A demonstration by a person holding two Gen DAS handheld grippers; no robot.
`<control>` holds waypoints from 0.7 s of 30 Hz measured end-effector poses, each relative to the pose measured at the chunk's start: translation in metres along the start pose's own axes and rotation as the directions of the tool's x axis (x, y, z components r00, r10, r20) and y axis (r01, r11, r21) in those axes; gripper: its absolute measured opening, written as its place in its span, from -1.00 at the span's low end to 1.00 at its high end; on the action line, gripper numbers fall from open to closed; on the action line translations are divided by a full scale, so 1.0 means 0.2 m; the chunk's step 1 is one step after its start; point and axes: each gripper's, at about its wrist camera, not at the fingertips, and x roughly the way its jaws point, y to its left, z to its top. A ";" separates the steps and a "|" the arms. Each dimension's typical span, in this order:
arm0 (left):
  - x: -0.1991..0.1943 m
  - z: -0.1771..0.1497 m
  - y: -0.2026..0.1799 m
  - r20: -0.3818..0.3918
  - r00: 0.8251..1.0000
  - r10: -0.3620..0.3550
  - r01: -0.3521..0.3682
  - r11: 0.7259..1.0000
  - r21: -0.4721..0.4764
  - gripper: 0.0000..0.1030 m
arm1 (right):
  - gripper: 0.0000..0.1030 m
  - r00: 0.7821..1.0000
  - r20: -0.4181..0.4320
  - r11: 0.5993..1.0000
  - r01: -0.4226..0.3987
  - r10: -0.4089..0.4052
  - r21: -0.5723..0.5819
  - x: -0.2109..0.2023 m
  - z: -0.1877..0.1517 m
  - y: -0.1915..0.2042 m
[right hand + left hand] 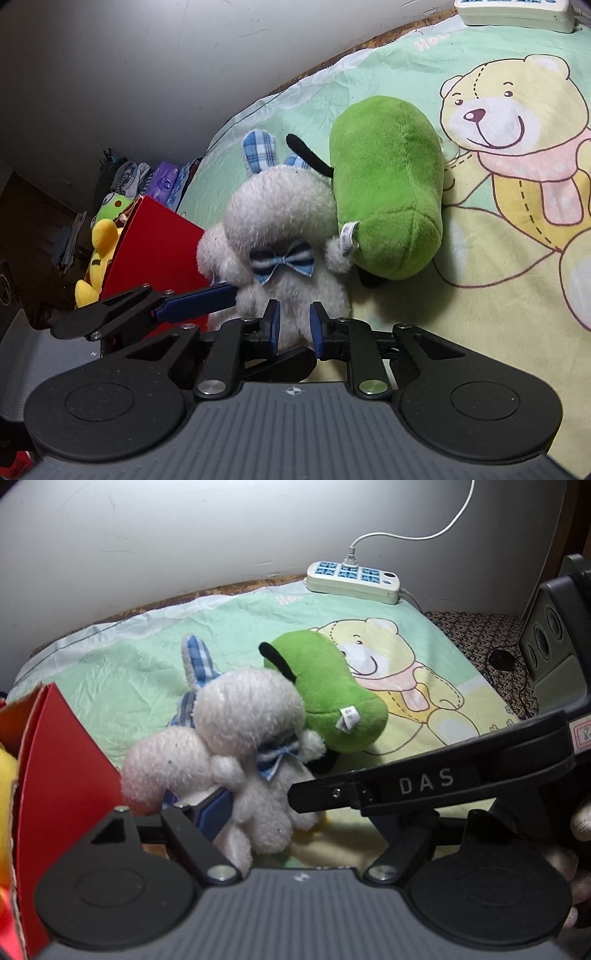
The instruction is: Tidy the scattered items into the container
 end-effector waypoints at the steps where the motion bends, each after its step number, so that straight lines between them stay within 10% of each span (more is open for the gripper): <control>1: -0.01 -0.01 -0.01 -0.004 1.000 -0.016 0.016 1.000 0.002 0.42 | -0.62 1.000 -0.003 1.000 0.009 -0.009 -0.006 -0.01 -0.02 0.01; 5: -0.05 -0.05 -0.04 -0.001 0.999 -0.036 0.036 0.999 0.002 0.42 | -0.82 0.999 0.032 0.999 0.030 -0.029 -0.022 -0.07 -0.07 0.03; 9: -0.03 -0.03 -0.01 0.014 1.000 -0.022 0.022 0.999 -0.026 0.55 | -0.39 0.995 0.089 0.998 0.049 -0.044 -0.047 -0.08 -0.02 0.04; 21: 0.11 0.01 0.09 0.011 1.000 0.008 -0.007 0.998 -0.068 0.63 | 0.05 0.995 0.096 1.000 -0.021 0.023 -0.023 0.15 0.10 -0.01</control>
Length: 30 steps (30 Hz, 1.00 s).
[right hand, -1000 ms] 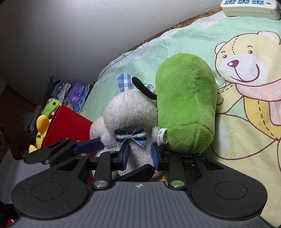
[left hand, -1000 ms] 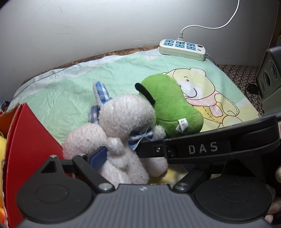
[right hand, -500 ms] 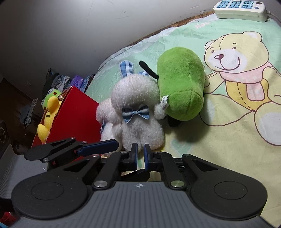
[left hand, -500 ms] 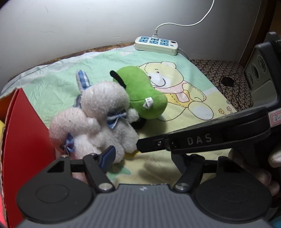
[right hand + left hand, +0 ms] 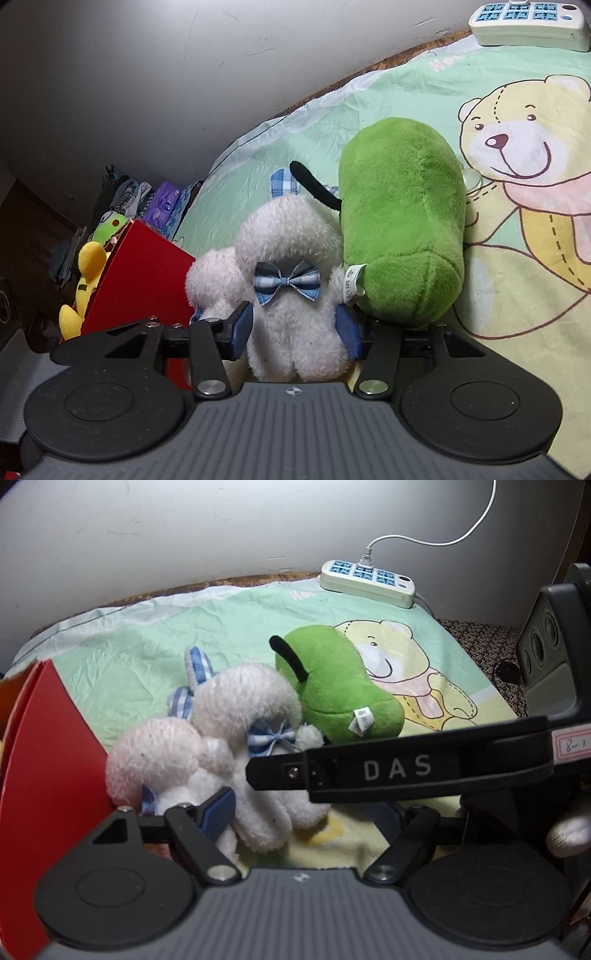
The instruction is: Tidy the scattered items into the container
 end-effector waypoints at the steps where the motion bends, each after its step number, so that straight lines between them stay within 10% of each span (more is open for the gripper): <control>1: 0.01 0.00 0.00 0.002 1.000 0.002 -0.002 1.000 0.003 0.66 | 0.07 1.000 0.000 1.000 -0.005 0.005 -0.004 0.01 0.00 0.00; 15: -0.03 -0.01 -0.05 -0.003 0.997 -0.074 0.074 0.997 0.032 0.78 | -0.49 0.998 -0.052 1.000 0.021 -0.022 -0.020 -0.07 -0.03 0.01; 18: -0.10 -0.05 -0.09 -0.019 0.985 -0.169 0.170 0.985 0.042 0.64 | -0.98 0.994 -0.112 1.000 0.012 -0.011 0.009 -0.13 -0.07 0.01; 23: -0.18 -0.12 -0.16 -0.026 0.986 -0.162 0.164 0.982 0.093 0.65 | -0.93 0.995 -0.087 0.998 0.054 -0.053 0.011 -0.27 -0.14 0.03; 30: -0.15 -0.02 -0.02 0.017 0.999 -0.041 0.041 0.999 -0.001 0.68 | -0.33 1.000 -0.001 0.991 0.029 -0.029 0.129 -0.26 -0.07 -0.06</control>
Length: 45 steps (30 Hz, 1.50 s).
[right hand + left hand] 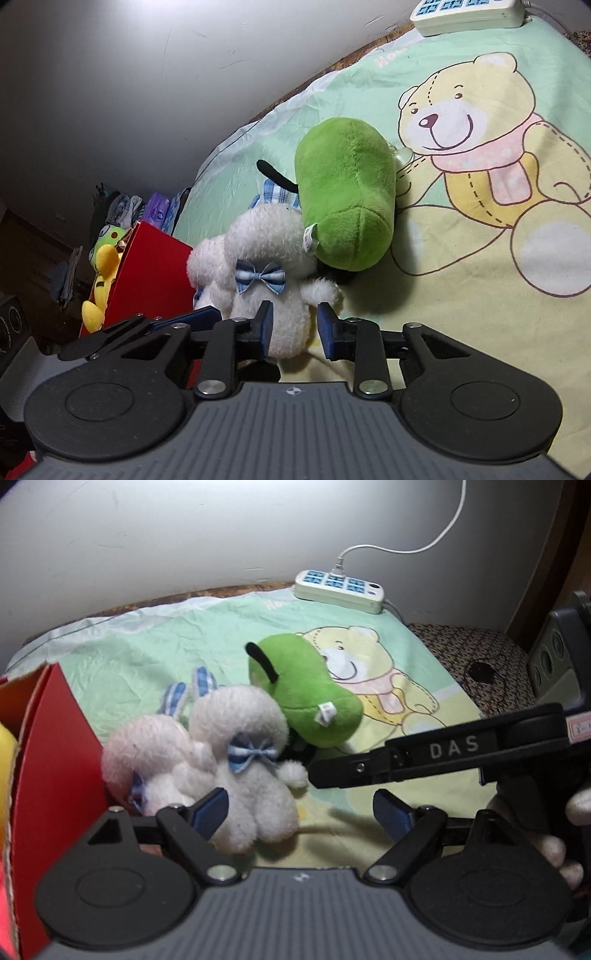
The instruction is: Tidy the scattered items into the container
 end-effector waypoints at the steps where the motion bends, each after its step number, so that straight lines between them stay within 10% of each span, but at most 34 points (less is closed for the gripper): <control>1: 0.01 0.02 0.02 0.002 1.000 0.010 -0.010 1.000 -0.003 0.68 | -0.28 1.000 0.021 1.000 0.008 -0.008 0.009 0.02 0.01 0.00; 21: 0.21 0.10 -0.20 0.027 0.999 -0.042 0.036 0.978 0.205 0.63 | 0.01 0.980 0.187 0.997 0.052 -0.060 0.051 -0.05 0.12 -0.09; 28: 0.27 0.11 -0.18 0.017 0.999 -0.032 0.028 0.977 0.210 0.56 | -0.37 0.990 0.136 0.998 0.039 -0.045 0.045 -0.05 0.13 -0.16; 45: -0.09 -0.22 -0.23 -0.090 0.965 -0.245 0.253 0.963 0.094 0.64 | -0.39 0.996 -0.043 0.997 0.076 -0.074 0.031 -0.43 -0.30 0.01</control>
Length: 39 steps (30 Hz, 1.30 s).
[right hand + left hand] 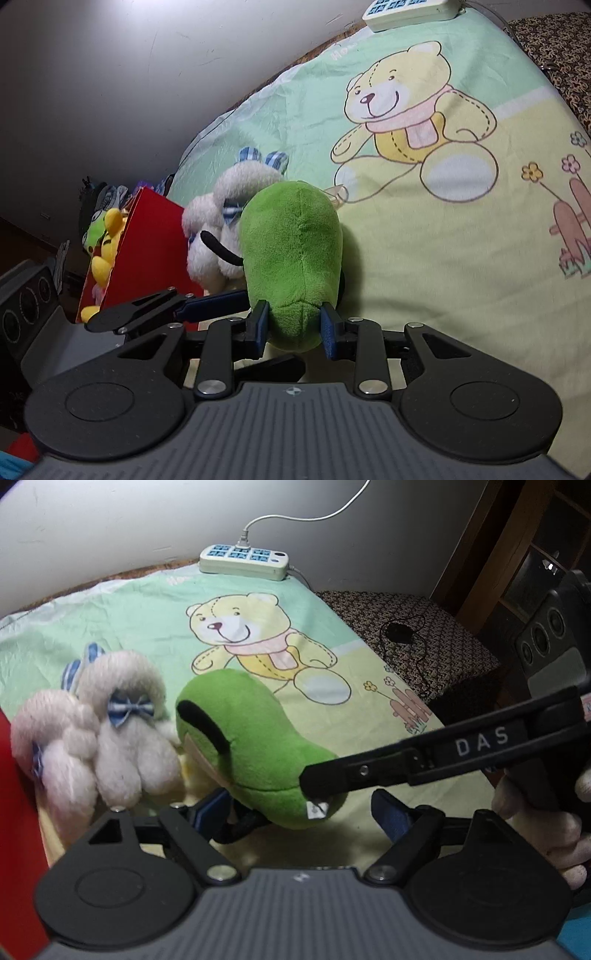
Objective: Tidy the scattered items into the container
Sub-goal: 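Shift the right gripper onto the green plush and grasp it, then lift the green plush off the sheet with the right gripper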
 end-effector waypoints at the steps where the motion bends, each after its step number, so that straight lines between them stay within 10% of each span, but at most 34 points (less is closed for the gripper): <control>1: -0.01 -0.03 0.00 -0.012 1.000 -0.013 0.013 1.000 -0.012 0.66 | -0.39 1.000 -0.010 1.000 -0.006 0.006 0.005 -0.01 -0.04 0.01; 20: 0.00 -0.04 0.21 0.016 0.999 -0.031 0.034 0.978 -0.206 0.90 | -0.05 0.989 0.141 0.999 0.033 -0.035 0.016 -0.01 0.03 0.05; 26: 0.03 -0.09 0.29 -0.023 1.000 0.010 -0.016 0.961 -0.275 0.51 | 0.04 0.998 0.056 0.991 -0.048 0.041 0.125 0.18 -0.01 0.01; 39: -0.11 -0.25 0.16 -0.086 0.996 -0.010 0.008 1.000 -0.024 0.34 | -0.07 0.999 0.011 0.995 -0.046 0.046 0.092 0.10 -0.18 0.24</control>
